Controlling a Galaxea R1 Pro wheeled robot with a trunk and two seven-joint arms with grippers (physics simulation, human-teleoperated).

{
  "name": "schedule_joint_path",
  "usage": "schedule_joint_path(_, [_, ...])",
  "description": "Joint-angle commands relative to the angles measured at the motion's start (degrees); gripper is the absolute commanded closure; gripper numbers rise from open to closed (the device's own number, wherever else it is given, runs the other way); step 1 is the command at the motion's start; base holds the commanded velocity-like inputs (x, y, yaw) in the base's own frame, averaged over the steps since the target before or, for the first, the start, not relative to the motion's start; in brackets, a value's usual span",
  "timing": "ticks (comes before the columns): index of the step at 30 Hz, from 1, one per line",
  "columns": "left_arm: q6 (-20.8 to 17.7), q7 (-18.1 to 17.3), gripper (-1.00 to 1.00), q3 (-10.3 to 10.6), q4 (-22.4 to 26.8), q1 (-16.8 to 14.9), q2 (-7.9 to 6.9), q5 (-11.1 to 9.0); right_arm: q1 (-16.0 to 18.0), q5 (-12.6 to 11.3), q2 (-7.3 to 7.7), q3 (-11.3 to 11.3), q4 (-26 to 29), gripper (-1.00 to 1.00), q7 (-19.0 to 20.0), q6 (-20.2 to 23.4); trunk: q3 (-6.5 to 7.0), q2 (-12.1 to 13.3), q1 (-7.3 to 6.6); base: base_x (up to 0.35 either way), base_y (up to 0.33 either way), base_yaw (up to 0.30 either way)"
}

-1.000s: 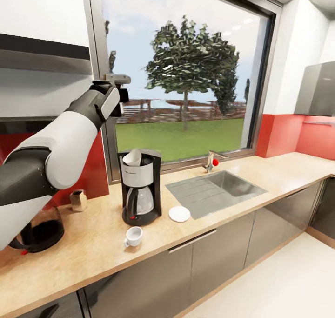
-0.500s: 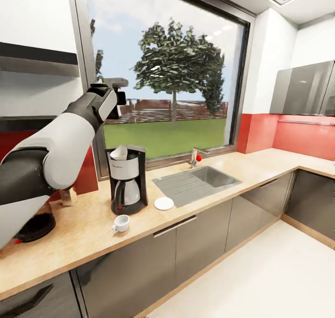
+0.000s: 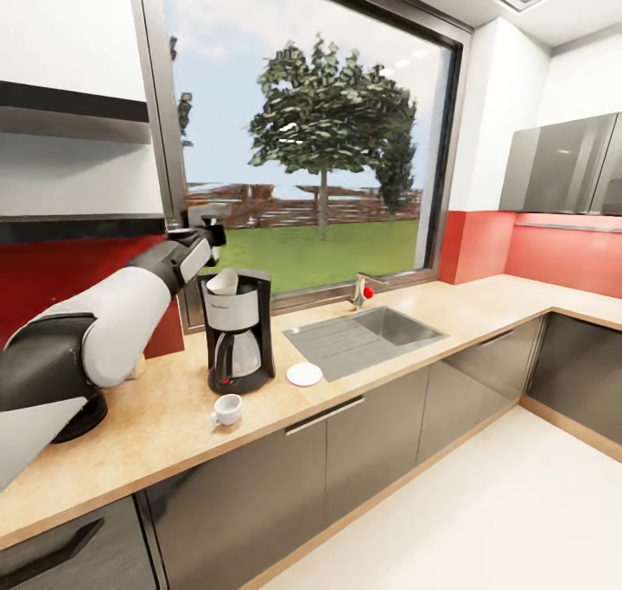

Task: Set up a coffee station on the kitchen countertop: keep the coffee maker on the countertop, move the bottle of coffee from the kitchen shelf to the counter next to the coffee maker, place a paper coffee filter on top of the coffee maker, put the saucer next to the coffee maker with the coffee cup on the saucer, and place the electric kettle next to the coffee maker.

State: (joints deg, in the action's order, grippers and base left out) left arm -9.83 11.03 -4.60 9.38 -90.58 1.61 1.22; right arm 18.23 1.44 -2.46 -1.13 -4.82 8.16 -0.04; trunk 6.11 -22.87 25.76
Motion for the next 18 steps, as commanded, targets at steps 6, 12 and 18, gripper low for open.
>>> schedule_joint_path(6, [3.30,-2.37,1.00,-0.18,0.03,3.86,-2.34,0.33,0.05,0.14,0.00,-0.10,-0.10,-1.00,0.10,-0.15,-0.21,-0.04,0.02,0.000,0.000,0.000])
schedule_joint_path(12, [4.08,-2.48,1.00,-0.18,0.08,5.35,-4.58,0.25,0.05,0.14,0.00,-0.10,-0.10,-1.00,0.10,-0.30,-0.75,-0.04,0.02,0.000,0.000,0.000])
schedule_joint_path(18, [4.93,-2.50,1.00,-0.24,0.03,5.80,-5.53,0.21,0.04,0.14,0.00,-0.10,-0.10,-1.00,0.10,-0.39,-1.31,-0.04,0.02,0.000,0.000,0.000])
